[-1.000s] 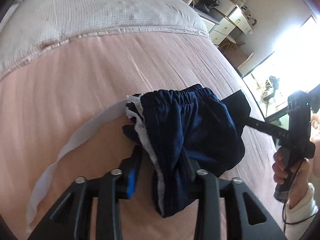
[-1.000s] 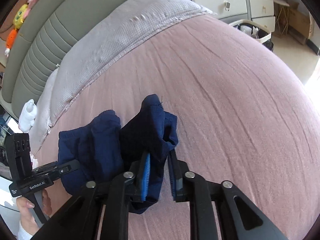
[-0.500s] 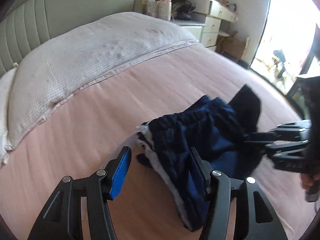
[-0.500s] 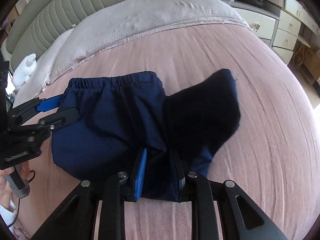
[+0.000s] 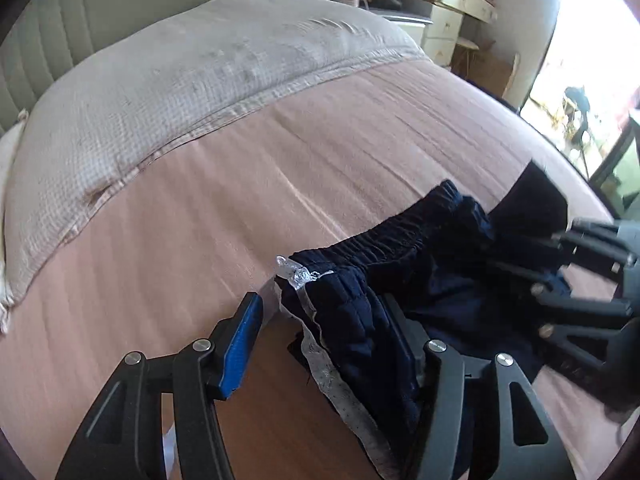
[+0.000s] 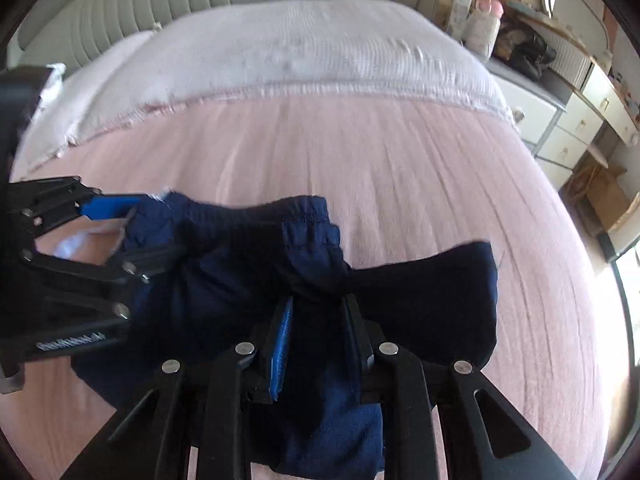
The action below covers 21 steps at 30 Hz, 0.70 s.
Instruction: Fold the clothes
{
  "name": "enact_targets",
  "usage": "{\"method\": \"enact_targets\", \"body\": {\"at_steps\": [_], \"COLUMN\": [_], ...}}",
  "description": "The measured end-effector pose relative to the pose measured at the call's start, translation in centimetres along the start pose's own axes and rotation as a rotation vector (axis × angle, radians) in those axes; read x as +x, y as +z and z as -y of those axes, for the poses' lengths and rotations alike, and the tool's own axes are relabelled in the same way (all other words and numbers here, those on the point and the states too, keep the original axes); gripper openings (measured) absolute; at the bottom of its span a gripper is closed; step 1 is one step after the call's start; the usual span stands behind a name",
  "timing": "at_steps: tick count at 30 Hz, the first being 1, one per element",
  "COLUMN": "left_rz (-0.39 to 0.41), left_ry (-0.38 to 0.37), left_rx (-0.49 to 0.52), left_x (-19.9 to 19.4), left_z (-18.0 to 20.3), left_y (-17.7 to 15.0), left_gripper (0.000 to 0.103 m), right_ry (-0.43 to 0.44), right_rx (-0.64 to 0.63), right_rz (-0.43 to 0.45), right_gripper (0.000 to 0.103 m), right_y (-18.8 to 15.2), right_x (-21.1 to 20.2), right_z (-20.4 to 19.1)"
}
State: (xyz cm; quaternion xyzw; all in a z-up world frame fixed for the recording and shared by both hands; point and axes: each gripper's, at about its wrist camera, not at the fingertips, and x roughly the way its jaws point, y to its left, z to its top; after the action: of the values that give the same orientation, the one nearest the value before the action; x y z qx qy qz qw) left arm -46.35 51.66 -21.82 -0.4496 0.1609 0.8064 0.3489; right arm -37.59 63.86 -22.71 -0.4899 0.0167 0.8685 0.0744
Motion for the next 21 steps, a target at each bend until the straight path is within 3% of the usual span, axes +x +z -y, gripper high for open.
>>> {"method": "enact_targets", "body": {"at_steps": [1,3,5,7,11,15,21], "left_rz": [0.040,0.114,0.116,0.096,0.107,0.108,0.156], "left_ry": [0.007,0.028,0.034,0.026,0.117,0.168,0.352], "left_rx": [-0.027,-0.067,-0.088,-0.095,-0.144,-0.240,-0.360], "left_x": [-1.3,-3.3,-3.7,-3.9,-8.2,-13.3,-24.2], "left_z": [-0.1,0.1,0.4,0.4,-1.3,-5.6,-11.9], "left_y": [0.1,0.4,1.2,1.8,1.2,-0.8,-6.1], "left_gripper": [0.057,0.063,0.065,0.065,0.065,0.065,0.065], "right_ry": [-0.010,-0.036,-0.053,-0.086,-0.090,-0.029,0.074], "right_rx": [0.024,0.095,0.144,0.150,0.144,0.176,0.115], "right_rz": [0.018,0.014,0.053,0.092,0.107,0.119,0.179], "right_gripper": [0.025,0.040,0.063,0.069,0.078,0.078,0.078], "right_y": [0.1,0.3,0.8,1.4,2.3,3.5,5.9], "right_x": [-0.8,-2.2,-3.6,-5.0,-7.6,-9.8,-15.6], "right_z": [0.1,0.3,0.2,-0.4,-1.5,-3.5,-11.0]}}
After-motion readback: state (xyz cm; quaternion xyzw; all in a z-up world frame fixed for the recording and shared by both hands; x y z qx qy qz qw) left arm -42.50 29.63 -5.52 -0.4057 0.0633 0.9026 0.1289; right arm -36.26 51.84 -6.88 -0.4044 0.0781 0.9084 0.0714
